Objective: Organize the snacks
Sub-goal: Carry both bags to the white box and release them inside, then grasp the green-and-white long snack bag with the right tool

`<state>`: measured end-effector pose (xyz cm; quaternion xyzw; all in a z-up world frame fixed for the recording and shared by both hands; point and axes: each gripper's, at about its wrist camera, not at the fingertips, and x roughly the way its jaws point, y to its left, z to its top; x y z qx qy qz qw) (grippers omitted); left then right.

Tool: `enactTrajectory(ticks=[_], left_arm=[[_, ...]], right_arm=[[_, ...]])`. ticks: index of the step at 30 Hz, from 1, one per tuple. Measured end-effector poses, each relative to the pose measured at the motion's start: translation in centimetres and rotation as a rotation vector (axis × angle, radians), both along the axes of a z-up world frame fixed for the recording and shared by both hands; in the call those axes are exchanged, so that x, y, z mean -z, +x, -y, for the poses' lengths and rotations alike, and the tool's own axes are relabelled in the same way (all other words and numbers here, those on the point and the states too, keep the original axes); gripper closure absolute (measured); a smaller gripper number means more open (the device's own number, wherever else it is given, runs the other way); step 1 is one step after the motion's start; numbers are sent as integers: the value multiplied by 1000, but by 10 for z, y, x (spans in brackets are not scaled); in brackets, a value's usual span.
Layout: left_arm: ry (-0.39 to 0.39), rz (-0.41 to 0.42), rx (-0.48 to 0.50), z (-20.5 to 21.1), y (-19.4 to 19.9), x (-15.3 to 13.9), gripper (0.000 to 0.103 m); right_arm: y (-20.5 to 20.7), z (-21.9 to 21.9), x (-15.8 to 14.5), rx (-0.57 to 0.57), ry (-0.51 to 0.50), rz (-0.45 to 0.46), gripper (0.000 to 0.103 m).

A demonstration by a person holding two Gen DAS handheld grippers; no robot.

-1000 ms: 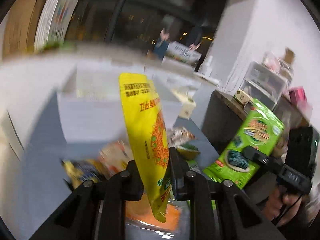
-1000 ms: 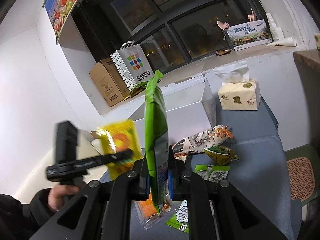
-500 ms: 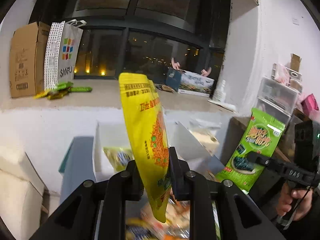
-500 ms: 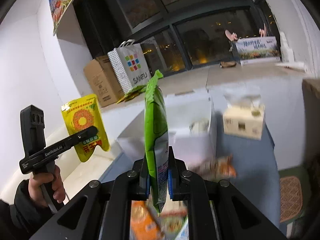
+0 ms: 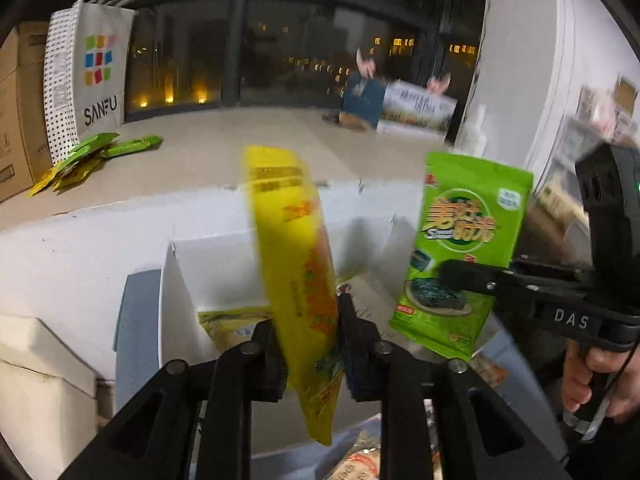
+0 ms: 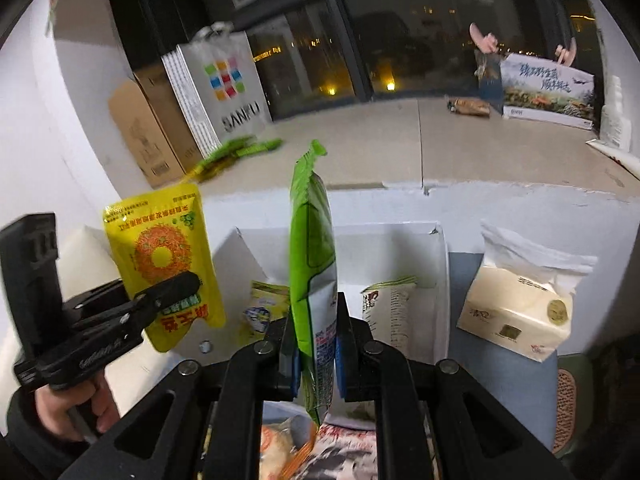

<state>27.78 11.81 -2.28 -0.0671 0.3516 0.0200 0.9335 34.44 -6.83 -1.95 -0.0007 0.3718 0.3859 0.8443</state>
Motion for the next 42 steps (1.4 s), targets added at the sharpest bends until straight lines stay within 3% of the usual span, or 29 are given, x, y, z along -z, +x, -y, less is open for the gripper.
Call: enactTrajectory(ticks=[1, 2, 3, 4, 5, 6, 7, 11, 18, 27, 37, 42], left_arm=[[14, -15, -12, 1, 4, 2, 53], [7, -21, -14, 1, 6, 3, 21], [-3, -24, -16, 0, 8, 4, 6], [-6, -21, -22, -1, 7, 4, 0], [5, -30, -33, -2, 7, 5, 0], [10, -37, -36, -3, 7, 4, 0], [14, -37, -34, -2, 5, 4, 0], [42, -22, -40, -1, -6, -2, 0], [54, 33, -72, -2, -42, -16, 0], [10, 114, -58, 15, -137, -29, 0], [-20, 120, -45, 46, -245, 6, 0], [-69, 87, -52, 57, -273, 23, 0]], right_arm=[[6, -6, 5, -6, -19, -15, 89], [11, -13, 10, -14, -45, -34, 88], [14, -16, 12, -11, -54, -37, 75], [17, -18, 15, 6, -69, -30, 30], [20, -18, 18, 32, -83, -20, 11], [20, -16, 20, 80, -100, -6, 0], [23, -13, 21, 127, -110, 6, 0], [24, -3, 24, 144, -72, -30, 0], [6, 19, 3, 150, -62, 58, 0], [-63, 69, -17, 119, -16, 173, 0], [-161, 142, 21, 96, 2, 178, 0], [-203, 165, 44, 93, 4, 140, 0]])
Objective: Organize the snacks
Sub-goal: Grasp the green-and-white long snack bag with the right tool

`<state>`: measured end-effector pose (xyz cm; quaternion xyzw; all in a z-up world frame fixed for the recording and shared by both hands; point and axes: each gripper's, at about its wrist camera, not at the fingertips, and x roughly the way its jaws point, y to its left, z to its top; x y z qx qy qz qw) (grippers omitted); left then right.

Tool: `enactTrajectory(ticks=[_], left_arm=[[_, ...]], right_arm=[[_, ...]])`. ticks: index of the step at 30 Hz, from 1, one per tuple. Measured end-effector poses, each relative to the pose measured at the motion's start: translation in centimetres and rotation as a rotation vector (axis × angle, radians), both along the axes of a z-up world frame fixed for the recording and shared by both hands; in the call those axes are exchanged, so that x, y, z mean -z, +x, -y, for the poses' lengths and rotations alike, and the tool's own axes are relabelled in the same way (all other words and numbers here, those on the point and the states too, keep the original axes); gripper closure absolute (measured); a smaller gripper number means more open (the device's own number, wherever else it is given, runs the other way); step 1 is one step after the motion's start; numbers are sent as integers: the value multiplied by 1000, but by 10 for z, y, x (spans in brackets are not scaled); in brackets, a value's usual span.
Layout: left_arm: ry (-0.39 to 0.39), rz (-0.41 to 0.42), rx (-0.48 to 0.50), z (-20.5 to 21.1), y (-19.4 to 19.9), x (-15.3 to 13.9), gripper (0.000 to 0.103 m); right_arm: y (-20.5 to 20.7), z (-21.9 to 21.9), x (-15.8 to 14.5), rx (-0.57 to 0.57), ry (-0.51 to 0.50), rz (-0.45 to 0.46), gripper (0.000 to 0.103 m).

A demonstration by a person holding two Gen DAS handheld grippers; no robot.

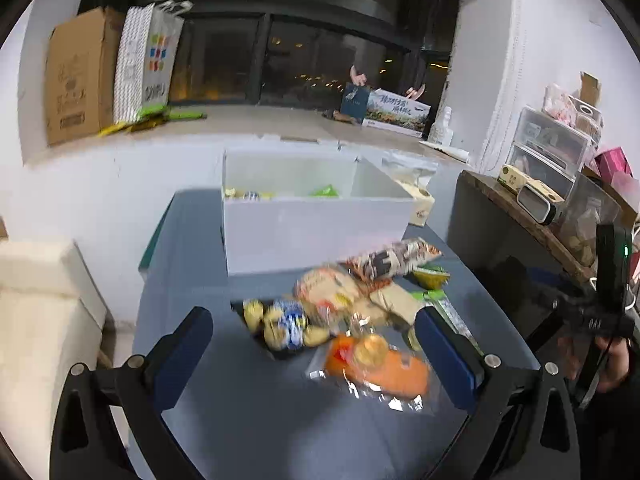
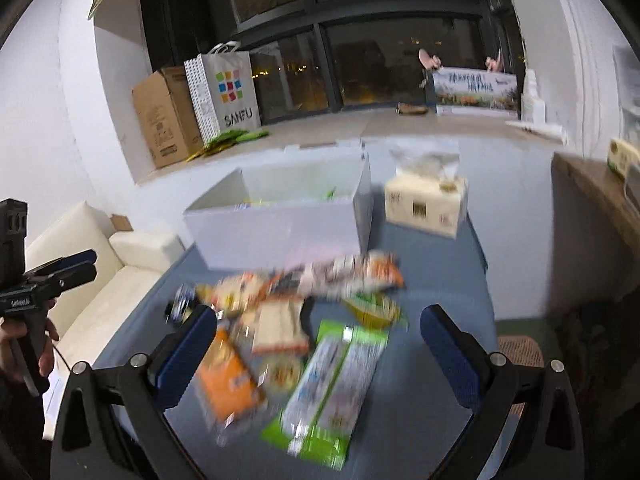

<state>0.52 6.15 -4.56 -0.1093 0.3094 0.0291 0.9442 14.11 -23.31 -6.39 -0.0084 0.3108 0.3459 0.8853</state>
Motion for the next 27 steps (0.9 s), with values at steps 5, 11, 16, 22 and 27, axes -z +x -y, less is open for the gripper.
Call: enactTrajectory(ticks=[5, 11, 16, 22, 27], left_arm=[[-24, 4, -2, 2, -3, 2, 0], [-21, 14, 2, 4, -4, -1, 0], [-27, 11, -4, 3, -5, -1, 0], [-23, 11, -6, 2, -7, 0, 0], [-29, 7, -5, 2, -7, 0, 0]], right_arm=[[-21, 10, 28, 27, -58, -63, 0], [-16, 1, 57, 44, -151, -130, 0], [-11, -19, 74, 30, -240, -151, 0], [3, -42, 90, 1, -307, -184, 0], [17, -57, 103, 14, -370, -209, 0]])
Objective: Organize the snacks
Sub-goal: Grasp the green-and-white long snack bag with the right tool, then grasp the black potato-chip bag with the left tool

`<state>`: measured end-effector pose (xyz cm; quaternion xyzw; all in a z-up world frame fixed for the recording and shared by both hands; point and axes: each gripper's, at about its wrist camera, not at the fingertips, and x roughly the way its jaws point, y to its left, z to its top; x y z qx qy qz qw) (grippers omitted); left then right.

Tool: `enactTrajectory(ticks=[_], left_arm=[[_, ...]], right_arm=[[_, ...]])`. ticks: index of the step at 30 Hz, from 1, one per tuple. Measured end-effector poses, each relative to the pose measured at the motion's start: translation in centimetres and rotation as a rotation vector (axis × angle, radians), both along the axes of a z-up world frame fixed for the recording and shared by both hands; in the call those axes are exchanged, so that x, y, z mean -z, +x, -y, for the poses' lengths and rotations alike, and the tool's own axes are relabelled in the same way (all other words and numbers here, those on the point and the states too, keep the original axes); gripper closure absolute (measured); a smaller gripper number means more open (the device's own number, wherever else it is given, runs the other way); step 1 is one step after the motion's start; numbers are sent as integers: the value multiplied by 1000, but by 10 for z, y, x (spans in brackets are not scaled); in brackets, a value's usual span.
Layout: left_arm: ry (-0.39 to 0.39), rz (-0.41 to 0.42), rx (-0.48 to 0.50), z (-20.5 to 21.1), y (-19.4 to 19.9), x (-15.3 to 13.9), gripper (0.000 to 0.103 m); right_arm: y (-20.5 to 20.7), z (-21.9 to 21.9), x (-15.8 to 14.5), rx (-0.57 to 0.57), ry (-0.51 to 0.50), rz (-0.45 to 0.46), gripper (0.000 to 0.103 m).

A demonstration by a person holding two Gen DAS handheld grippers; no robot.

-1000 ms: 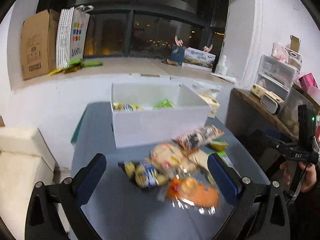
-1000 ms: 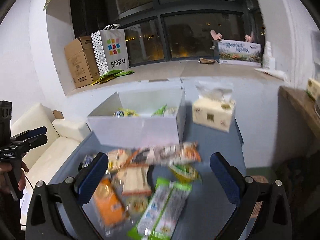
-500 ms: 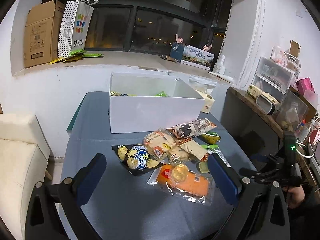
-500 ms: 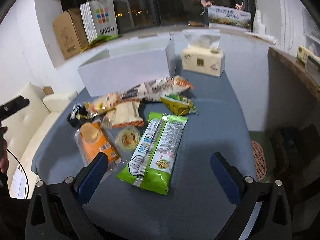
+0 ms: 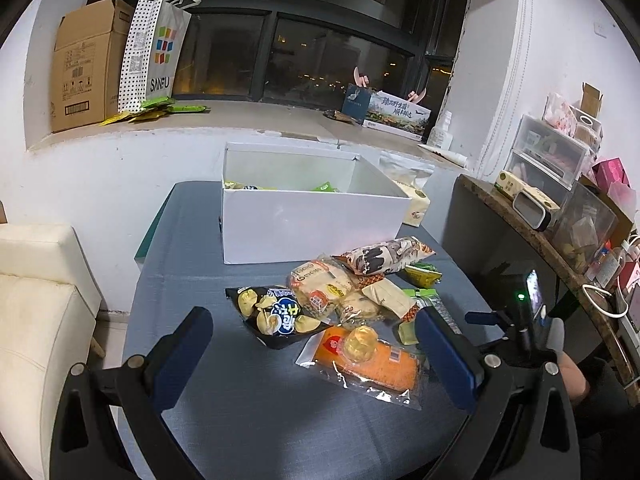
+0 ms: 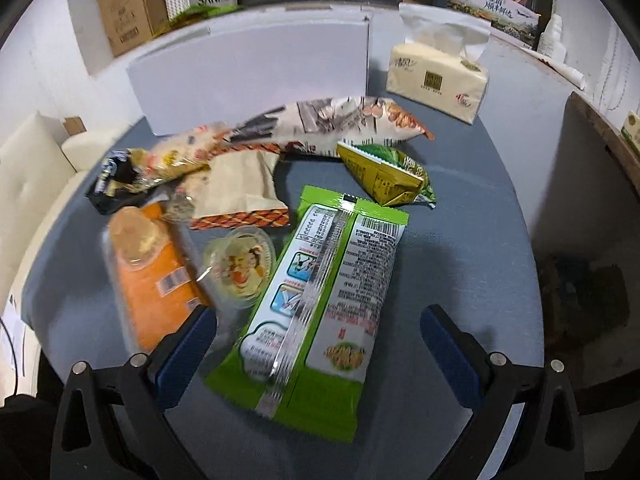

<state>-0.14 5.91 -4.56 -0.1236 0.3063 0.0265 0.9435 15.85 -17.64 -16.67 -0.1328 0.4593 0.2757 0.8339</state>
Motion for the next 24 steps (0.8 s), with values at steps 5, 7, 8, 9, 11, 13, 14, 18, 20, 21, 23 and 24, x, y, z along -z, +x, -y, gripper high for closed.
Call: enactTrajectory(ticks=[5, 7, 8, 9, 11, 13, 14, 18, 20, 21, 23, 24], left_arm=[[4, -4, -3, 0, 0, 2, 0], [2, -7, -4, -1, 0, 3, 0], [4, -10, -7, -1, 0, 4, 0], [4, -12, -11, -2, 1, 4, 0], [-2, -17, -16, -4, 1, 6, 0], [-7, -21, -22, -4, 1, 8, 0], [-7, -24, -21, -4, 1, 9, 0], [-5, -28, -18, -4, 3, 10, 0], [-4, -33, -17, -4, 4, 13, 0], [-4, -37, -16, -3, 5, 14, 0], [-3, -45, -12, -1, 8, 17, 0], [-2, -49, -10, -1, 9, 18, 0]], right_arm=[[14, -3, 17, 27, -36, -48, 0], [18, 0, 20, 41, -58, -20, 0], [20, 4, 19, 47, -45, -11, 0], [22, 7, 19, 54, -44, -7, 3], [22, 9, 16, 28, -43, 1, 25], [20, 11, 10, 11, -46, 23, 43], [19, 12, 10, 2, -42, 19, 44], [13, 21, 8, -6, -23, 10, 46], [6, 30, 4, -7, 0, 9, 46], [2, 35, 0, -4, 11, 10, 46], [-5, 46, -7, 10, 29, 28, 46], [-7, 50, -10, 16, 29, 45, 46]])
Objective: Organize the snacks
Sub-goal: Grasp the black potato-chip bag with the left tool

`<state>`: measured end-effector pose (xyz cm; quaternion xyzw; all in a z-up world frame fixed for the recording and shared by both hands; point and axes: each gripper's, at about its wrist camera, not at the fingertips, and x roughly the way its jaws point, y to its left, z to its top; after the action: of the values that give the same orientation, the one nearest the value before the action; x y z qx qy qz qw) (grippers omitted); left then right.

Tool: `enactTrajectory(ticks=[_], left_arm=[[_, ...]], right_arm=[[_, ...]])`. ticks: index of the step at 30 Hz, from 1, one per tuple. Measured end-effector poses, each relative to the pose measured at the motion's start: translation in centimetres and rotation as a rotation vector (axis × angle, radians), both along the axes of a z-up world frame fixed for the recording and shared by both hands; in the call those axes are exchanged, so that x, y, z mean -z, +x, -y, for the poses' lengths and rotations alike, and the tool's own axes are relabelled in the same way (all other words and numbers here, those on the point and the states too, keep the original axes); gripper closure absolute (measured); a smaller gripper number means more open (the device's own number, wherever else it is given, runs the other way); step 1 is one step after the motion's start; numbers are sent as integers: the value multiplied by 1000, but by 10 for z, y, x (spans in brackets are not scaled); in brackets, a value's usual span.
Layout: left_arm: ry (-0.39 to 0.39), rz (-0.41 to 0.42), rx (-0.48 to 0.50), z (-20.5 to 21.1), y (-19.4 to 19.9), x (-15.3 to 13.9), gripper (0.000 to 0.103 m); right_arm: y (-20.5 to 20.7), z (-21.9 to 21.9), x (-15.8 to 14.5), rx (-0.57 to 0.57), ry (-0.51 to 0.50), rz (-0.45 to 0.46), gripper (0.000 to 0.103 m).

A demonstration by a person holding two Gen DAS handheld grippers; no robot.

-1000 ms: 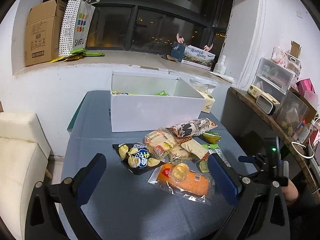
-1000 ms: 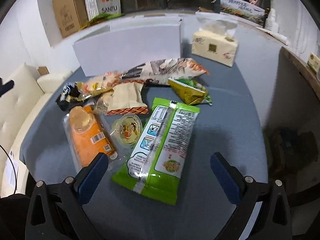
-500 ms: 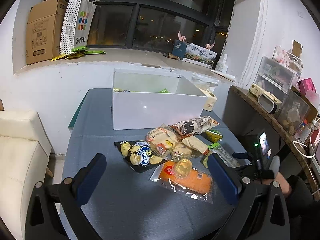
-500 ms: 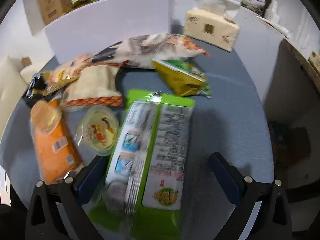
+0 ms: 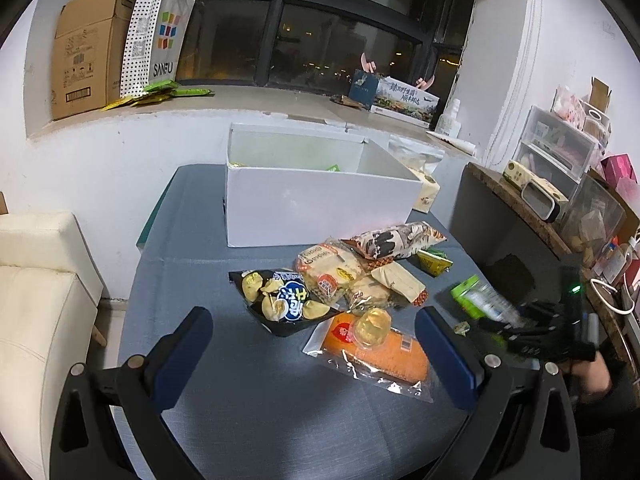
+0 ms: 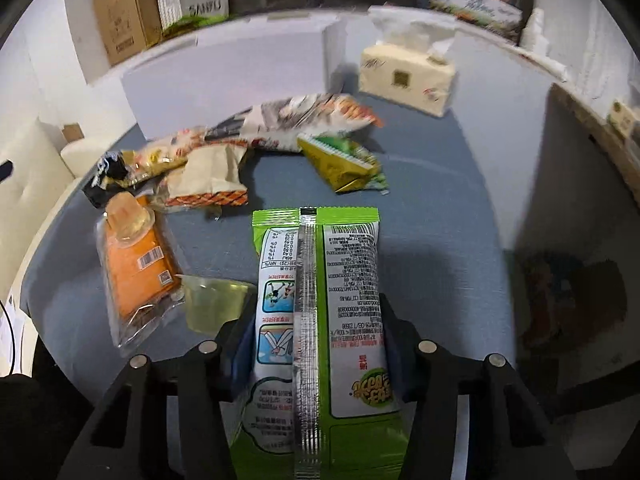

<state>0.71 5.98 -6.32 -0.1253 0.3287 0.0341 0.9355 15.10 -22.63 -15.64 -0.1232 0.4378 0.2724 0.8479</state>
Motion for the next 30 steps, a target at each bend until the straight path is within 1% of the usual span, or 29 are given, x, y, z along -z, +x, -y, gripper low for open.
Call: enactTrajectory(ticks=[3, 5, 10, 12, 16, 18, 19, 21, 22, 23, 25, 27, 28, 29, 30], left_arm=[[2, -15, 9, 3, 5, 6, 0], [8, -28, 11, 6, 9, 11, 0], [9, -65, 29, 8, 25, 24, 0], [8, -91, 19, 6, 37, 32, 0], [-26, -151, 17, -5, 68, 52, 0], [-60, -181, -2, -14, 82, 62, 0], [-90, -196, -17, -21, 88, 67, 0], [-190, -202, -32, -37, 96, 77, 0], [-248, -217, -52, -47, 100, 84, 0], [-280, -232, -70, -55, 103, 89, 0], [-325, -254, -98, -68, 109, 100, 0], [-340, -265, -83, -71, 115, 108, 1], [-317, -253, -73, -69, 116, 107, 5], [-310, -262, -52, -66, 118, 108, 25], [-280, -271, -40, -62, 121, 107, 33]], right_arm=[[-5, 11, -15, 26, 16, 47, 46], [-2, 15, -23, 37, 25, 73, 46], [-8, 20, -44, 18, 139, 68, 45], [-14, 17, -48, 6, 153, 77, 45], [-25, 15, -54, -10, 170, 92, 45], [-28, 16, -54, -12, 172, 94, 45], [-30, 16, -54, -16, 172, 93, 45], [-32, 18, -53, -16, 171, 92, 45], [-32, 19, -53, -14, 173, 89, 45], [-32, 20, -52, -12, 175, 86, 45], [-30, 21, -49, -10, 173, 77, 45], [-30, 20, -48, -10, 171, 73, 45], [-30, 20, -47, -13, 170, 70, 44], [-30, 19, -46, -13, 168, 70, 44], [-30, 18, -46, -16, 166, 69, 44]])
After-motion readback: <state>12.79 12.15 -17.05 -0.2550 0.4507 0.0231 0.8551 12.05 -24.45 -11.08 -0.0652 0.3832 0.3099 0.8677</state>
